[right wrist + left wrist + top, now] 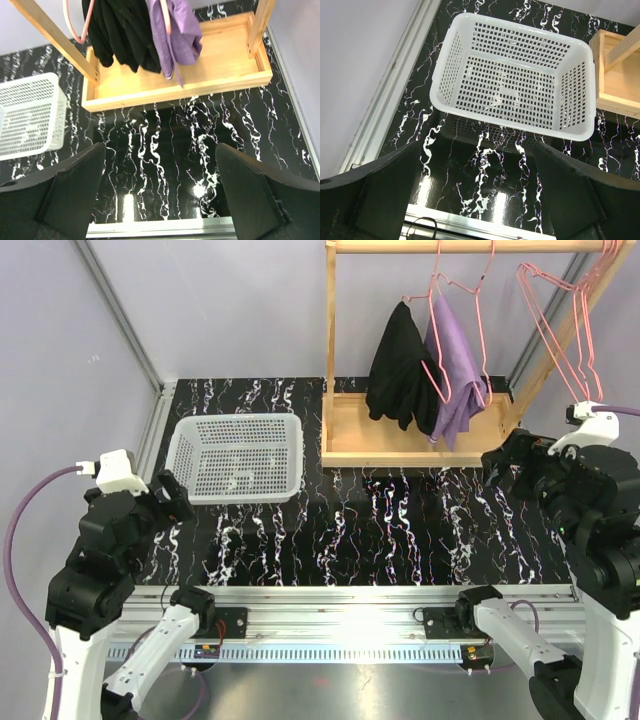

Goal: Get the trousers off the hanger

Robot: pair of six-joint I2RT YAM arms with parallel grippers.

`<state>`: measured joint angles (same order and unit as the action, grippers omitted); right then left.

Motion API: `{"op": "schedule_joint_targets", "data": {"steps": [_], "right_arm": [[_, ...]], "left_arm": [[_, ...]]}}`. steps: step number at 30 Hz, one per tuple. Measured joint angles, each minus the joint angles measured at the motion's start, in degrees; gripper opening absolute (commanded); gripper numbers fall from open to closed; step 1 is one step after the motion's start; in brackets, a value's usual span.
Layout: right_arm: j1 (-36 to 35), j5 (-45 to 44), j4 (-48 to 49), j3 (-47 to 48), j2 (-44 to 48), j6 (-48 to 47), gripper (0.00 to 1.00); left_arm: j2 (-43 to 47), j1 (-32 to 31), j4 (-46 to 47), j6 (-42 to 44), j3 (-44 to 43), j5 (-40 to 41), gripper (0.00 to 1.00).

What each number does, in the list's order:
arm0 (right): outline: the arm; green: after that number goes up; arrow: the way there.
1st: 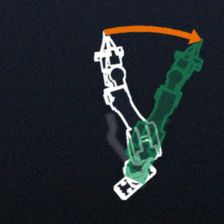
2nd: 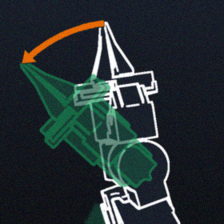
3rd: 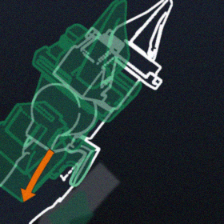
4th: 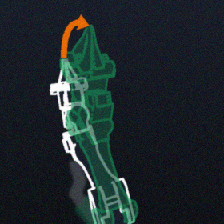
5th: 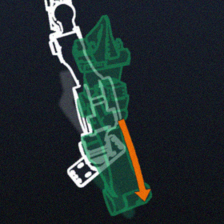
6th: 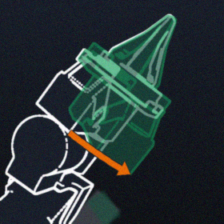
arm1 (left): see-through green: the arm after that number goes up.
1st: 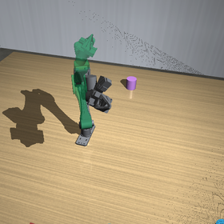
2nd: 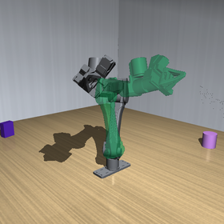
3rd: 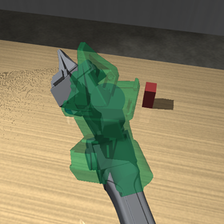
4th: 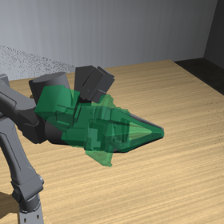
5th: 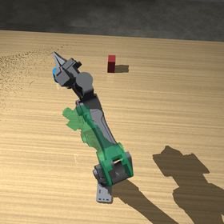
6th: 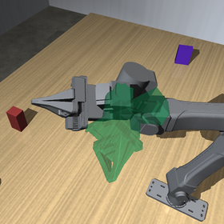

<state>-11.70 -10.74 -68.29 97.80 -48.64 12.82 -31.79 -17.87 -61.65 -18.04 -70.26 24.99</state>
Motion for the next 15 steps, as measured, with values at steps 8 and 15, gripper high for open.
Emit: {"op": "schedule_joint_targets", "data": {"steps": [8,15], "right_arm": [[0.00,0.83,3.89,-1.57,0.09,0.07,1.00],[-0.04,5.40,7.32,4.74,-5.09,1.18,0.99]], "left_arm": [[-0.02,0.00,0.52,-0.07,1.49,-0.15,0.99],[-0.55,0.00,0.76,-0.96,1.60,-0.81,0.99]]}}
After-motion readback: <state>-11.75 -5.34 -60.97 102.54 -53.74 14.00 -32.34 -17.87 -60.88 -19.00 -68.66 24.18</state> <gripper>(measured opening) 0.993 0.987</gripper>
